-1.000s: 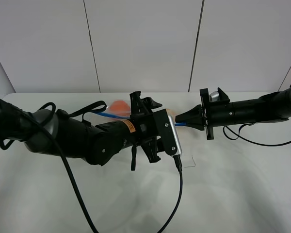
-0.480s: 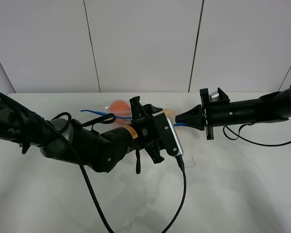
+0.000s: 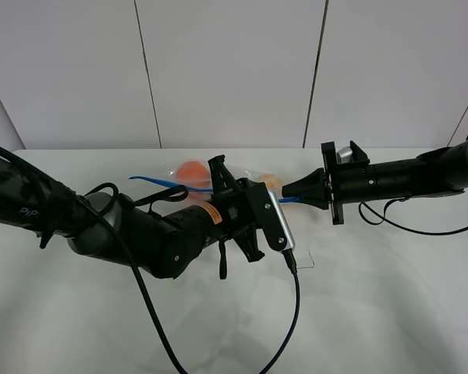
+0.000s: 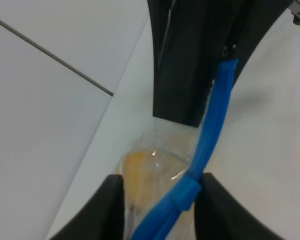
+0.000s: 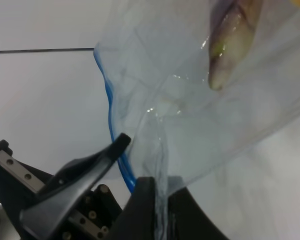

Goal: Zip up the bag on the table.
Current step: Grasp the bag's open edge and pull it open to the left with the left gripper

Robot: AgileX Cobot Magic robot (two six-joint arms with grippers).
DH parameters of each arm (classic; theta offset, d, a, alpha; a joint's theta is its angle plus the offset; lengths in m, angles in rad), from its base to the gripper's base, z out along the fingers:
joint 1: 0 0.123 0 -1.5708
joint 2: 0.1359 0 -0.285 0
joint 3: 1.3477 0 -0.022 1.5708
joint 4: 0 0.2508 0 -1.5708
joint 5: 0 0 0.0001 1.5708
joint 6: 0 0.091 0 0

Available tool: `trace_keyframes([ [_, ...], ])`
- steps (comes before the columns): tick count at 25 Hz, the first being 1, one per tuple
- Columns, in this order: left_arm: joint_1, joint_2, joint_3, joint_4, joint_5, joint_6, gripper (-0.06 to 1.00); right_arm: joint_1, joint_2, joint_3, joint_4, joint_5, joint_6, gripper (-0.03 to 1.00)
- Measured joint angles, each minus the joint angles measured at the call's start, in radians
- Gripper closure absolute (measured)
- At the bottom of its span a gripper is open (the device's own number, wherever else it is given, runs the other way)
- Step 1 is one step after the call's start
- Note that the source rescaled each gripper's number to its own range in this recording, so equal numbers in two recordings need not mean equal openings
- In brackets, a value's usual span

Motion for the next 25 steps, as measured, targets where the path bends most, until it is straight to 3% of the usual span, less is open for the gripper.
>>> trace_keyframes([
  [4,0.0,0.0,0.0,0.0,0.0,0.0,0.69,0.0,0.0,0.0,0.004,0.0,0.0,0.97],
  [11,0.0,0.0,0.0,0.001,0.0,0.0,0.75,0.0,0.0,0.0,0.004,0.001,0.0,0.97],
  [15,0.0,0.0,0.0,0.004,0.001,0.0,0.94,0.0,0.0,0.0,0.008,0.003,0.001,0.97],
  [21,0.0,0.0,0.0,0.004,0.001,0.013,0.94,0.0,-0.001,0.0,0.009,0.003,0.001,0.97],
  [25,0.008,0.0,0.019,0.004,-0.01,0.095,0.94,0.003,-0.001,0.0,0.008,0.003,0.001,0.97],
])
